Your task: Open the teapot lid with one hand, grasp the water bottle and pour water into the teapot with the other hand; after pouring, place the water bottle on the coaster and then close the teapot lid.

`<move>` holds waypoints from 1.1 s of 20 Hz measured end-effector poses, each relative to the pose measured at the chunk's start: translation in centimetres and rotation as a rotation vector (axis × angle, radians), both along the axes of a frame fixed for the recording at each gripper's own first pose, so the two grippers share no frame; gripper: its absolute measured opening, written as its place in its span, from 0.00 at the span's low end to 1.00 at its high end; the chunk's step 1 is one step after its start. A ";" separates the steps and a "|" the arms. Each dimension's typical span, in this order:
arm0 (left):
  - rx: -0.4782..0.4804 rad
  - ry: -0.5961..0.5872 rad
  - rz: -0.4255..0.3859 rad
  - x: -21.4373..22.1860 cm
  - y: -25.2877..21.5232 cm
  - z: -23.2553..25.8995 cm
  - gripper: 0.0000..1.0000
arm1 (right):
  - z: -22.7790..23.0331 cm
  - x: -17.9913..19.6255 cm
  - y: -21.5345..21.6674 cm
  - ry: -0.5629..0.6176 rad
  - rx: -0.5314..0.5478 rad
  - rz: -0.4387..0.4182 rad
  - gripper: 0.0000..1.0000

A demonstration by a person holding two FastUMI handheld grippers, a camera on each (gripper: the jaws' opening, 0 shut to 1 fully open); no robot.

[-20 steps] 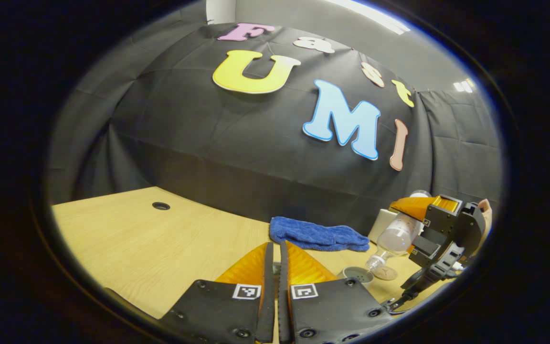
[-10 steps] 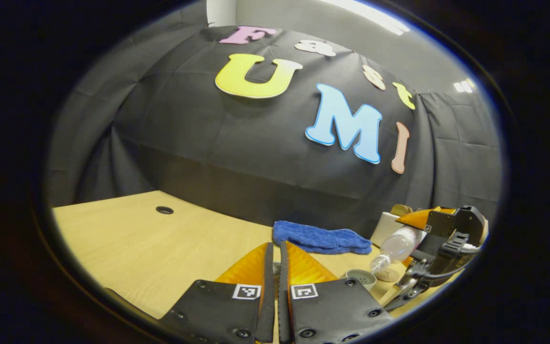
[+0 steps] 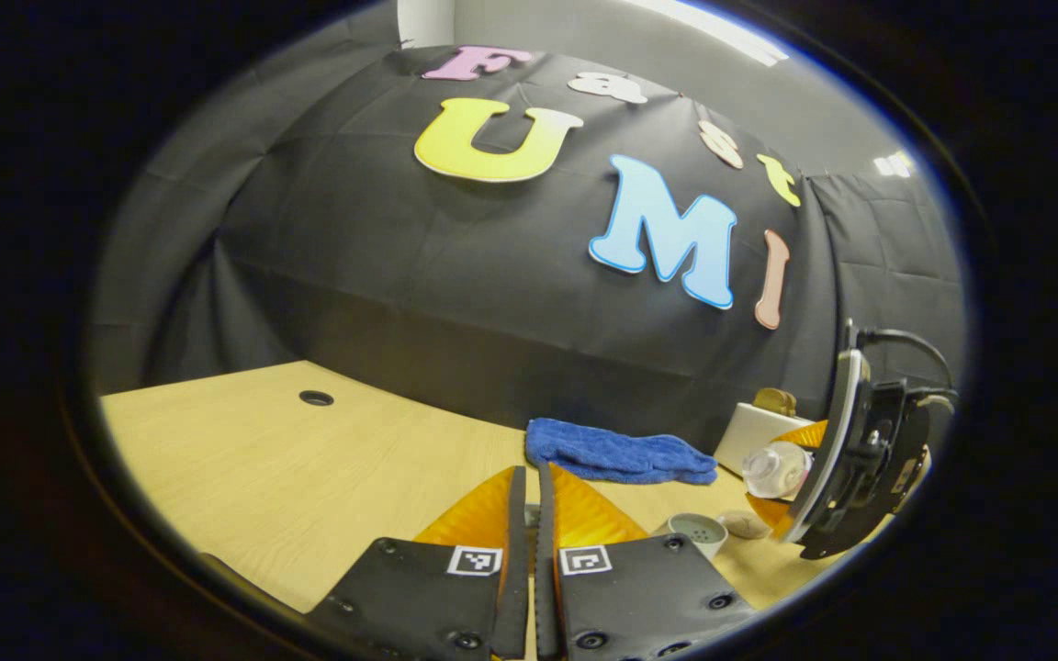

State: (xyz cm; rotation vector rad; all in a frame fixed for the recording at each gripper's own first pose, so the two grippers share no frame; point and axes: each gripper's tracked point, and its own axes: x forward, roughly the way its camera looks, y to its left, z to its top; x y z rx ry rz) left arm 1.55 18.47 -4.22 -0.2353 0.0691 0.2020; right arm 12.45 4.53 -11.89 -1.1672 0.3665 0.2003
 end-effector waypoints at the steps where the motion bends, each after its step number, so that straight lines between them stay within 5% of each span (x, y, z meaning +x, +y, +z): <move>1: -0.001 -0.002 0.000 0.1 0.0 0.0 0.10 | -0.4 -0.1 -0.1 0.009 0.056 -0.018 0.77; 14: -0.012 0.007 -0.020 0.1 -0.6 -0.4 0.10 | -4.6 0.9 -2.0 0.089 0.651 -0.321 0.78; 22: -0.012 0.002 -0.025 0.1 -0.5 0.0 0.10 | -4.5 1.1 -0.7 0.056 0.904 -0.381 0.78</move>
